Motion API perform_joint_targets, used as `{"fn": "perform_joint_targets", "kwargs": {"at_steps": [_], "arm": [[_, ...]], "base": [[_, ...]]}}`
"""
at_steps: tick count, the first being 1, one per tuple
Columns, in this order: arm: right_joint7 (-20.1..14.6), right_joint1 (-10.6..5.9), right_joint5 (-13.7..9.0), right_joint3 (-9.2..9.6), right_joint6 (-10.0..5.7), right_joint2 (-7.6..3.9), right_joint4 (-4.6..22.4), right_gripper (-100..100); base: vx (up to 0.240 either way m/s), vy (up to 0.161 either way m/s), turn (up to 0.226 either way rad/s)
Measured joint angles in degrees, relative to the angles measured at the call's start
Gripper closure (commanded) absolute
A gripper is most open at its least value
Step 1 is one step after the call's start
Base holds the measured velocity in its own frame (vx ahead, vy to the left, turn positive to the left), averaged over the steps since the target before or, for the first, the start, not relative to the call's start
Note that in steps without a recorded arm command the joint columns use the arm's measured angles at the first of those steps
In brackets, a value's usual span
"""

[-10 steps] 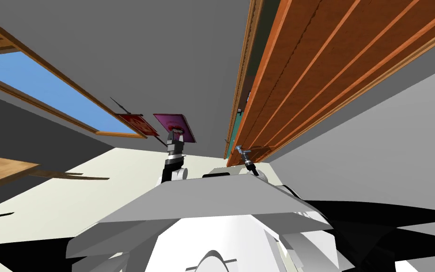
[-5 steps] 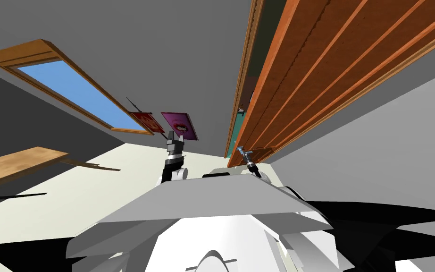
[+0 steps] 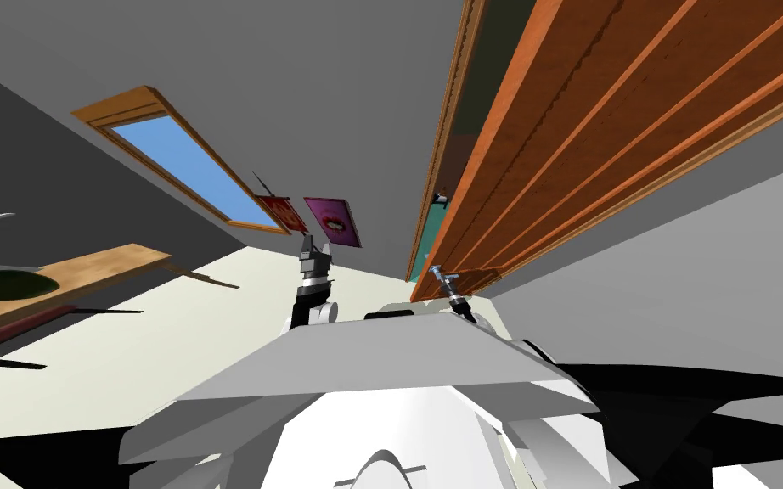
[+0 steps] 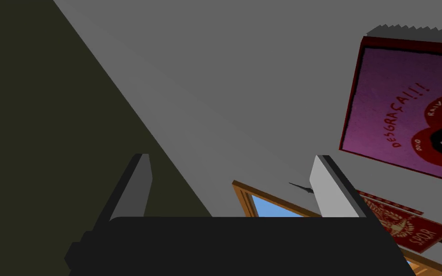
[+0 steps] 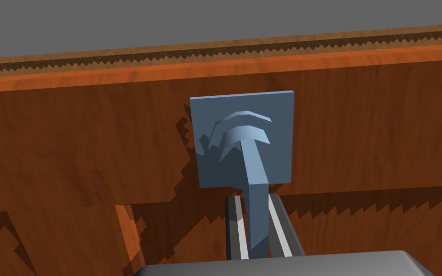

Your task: Pull the door open

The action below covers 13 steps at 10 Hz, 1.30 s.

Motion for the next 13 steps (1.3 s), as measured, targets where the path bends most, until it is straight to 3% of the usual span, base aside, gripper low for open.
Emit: {"fn": "perform_joint_targets", "kwargs": {"at_steps": [1, 2, 4, 5, 9, 11, 13], "arm": [[-0.5, 0.03, 0.1, 0.13, -1.08, -0.44, 1.0, 100], [-1.0, 1.25, 0.1, 0.14, -1.53, -1.00, 0.2, 100], [-1.4, 1.38, 0.2, 0.34, -2.69, -1.13, 1.2, 100], [-1.7, 2.34, 0.2, 0.30, -2.72, -1.52, 0.3, 100], [-2.2, 1.74, 0.2, 0.22, -5.74, -2.29, 3.6, 100], [-2.7, 4.04, 0.4, 0.22, -6.24, -2.57, 1.2, 100], [-2.7, 4.04, 0.6, 0.36, -7.63, -2.64, 3.0, 100]], "base": [[-0.141, -0.068, 0.242], [-0.110, -0.048, 0.069], [-0.059, -0.008, 0.026], [-0.070, -0.025, 0.069], [-0.116, -0.050, 0.143], [-0.169, -0.078, 0.112], [-0.135, -0.058, 0.125]]}}
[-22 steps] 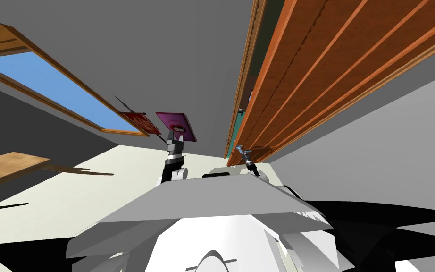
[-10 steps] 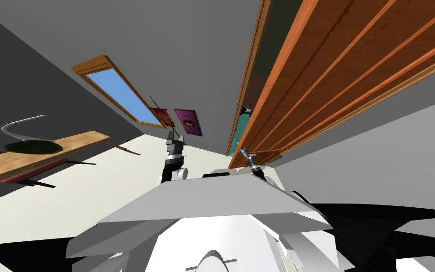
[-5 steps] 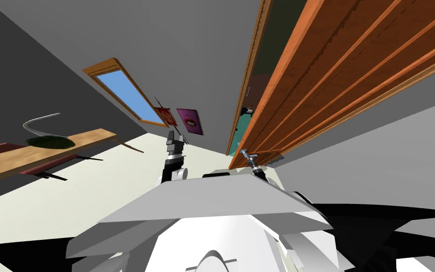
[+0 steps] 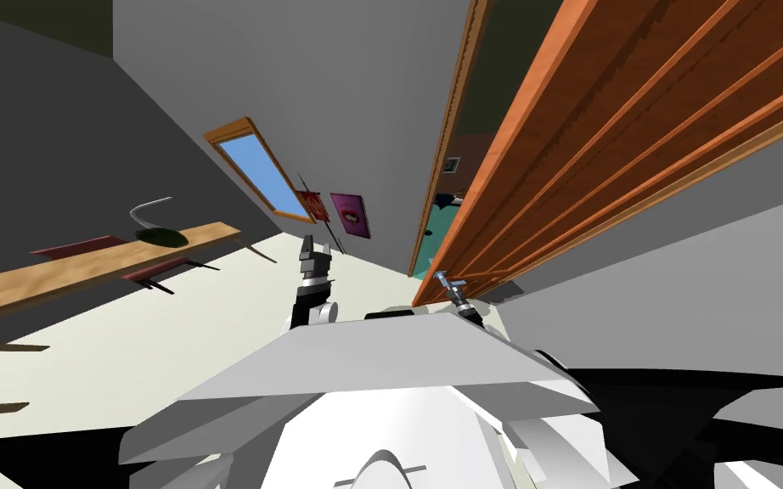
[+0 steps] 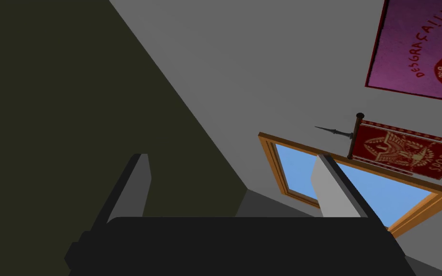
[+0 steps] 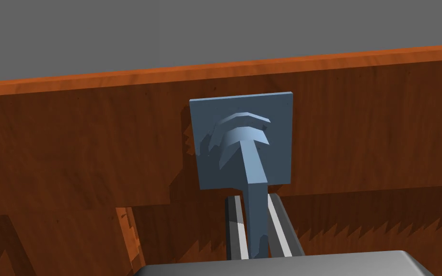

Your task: Pull the door open

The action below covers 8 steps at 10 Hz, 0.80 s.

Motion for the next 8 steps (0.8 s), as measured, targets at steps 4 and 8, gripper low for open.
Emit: {"fn": "perform_joint_targets", "kwargs": {"at_steps": [4, 8], "arm": [[-0.6, 1.22, 0.2, 0.01, -1.95, -0.54, 0.5, 100], [-0.9, 2.16, 0.3, -0.15, -3.96, -1.07, 1.2, 100]], "base": [[-0.083, -0.038, 0.092], [-0.111, -0.039, 0.101]]}}
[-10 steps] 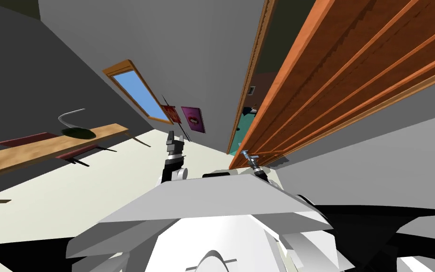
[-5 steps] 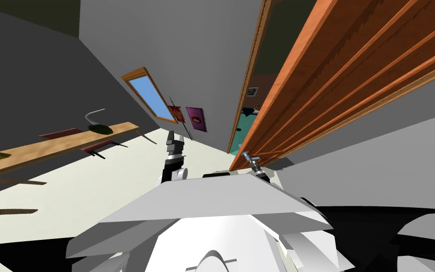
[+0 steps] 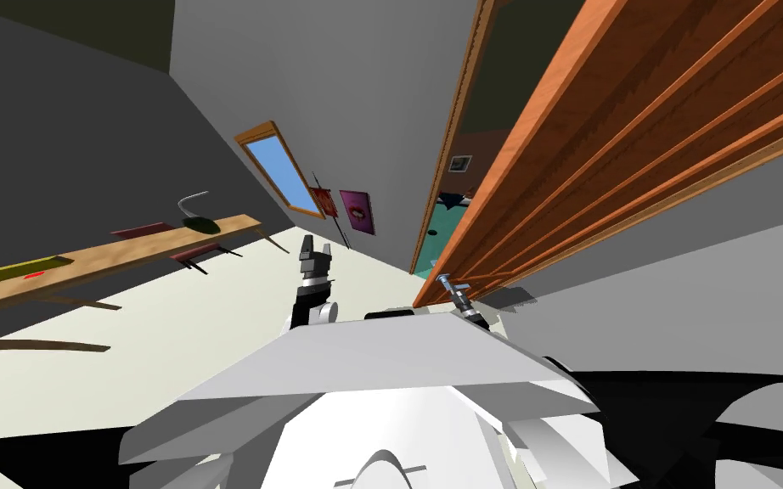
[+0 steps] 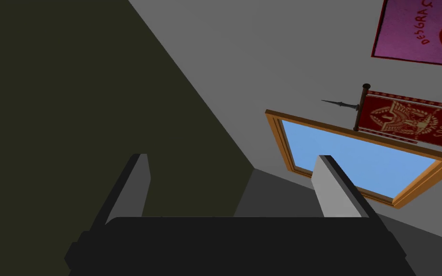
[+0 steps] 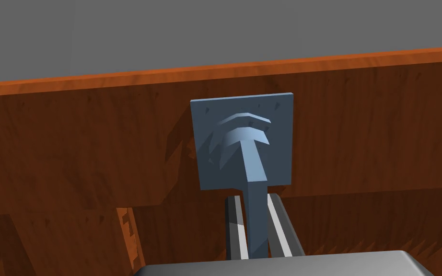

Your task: Pull the door open

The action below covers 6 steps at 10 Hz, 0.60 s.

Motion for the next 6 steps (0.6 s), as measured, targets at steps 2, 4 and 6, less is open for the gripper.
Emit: {"fn": "perform_joint_targets", "kwargs": {"at_steps": [2, 4, 6], "arm": [[-0.1, 0.14, 0.1, 0.04, -0.86, -0.08, 0.5, 100], [1.1, -0.43, -1.2, 0.81, 0.69, 0.38, -0.5, 100], [2.0, 0.51, -2.3, 1.37, 3.12, 0.59, -3.7, 100]], "base": [[-0.107, -0.042, 0.090], [-0.211, -0.058, 0.122], [-0.200, -0.064, 0.110]]}}
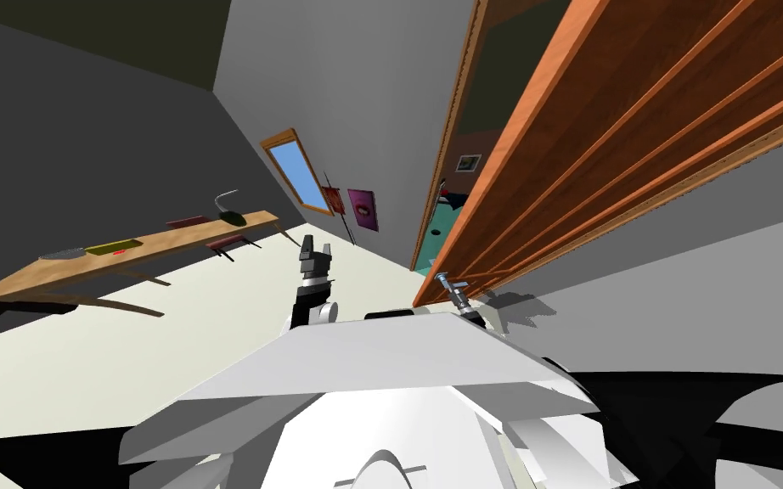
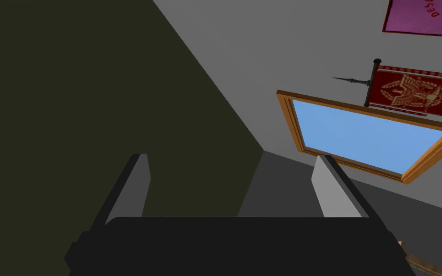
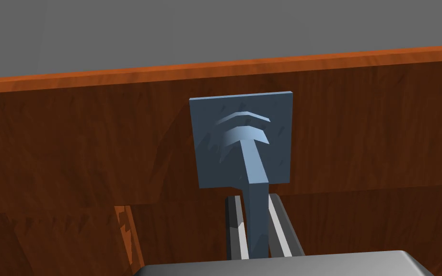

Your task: Pull the door open

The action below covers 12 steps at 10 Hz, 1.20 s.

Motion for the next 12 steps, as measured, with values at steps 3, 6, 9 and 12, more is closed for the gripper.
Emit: {"fn": "perform_joint_targets", "kwargs": {"at_steps": [3, 6, 9, 12], "arm": [[1.9, 0.20, -2.4, 1.32, 3.63, 0.51, -3.3, 100], [4.7, 0.00, -5.2, 3.08, 7.86, 1.55, -7.1, 100], [6.4, -1.21, -6.9, 4.19, 9.52, 2.23, -7.1, 100], [6.6, -0.15, -7.3, 4.32, 11.00, 2.16, -9.5, 100]], "base": [[-0.211, -0.087, 0.159], [-0.215, -0.095, 0.134], [-0.093, -0.033, 0.034], [-0.057, -0.026, 0.062]]}}
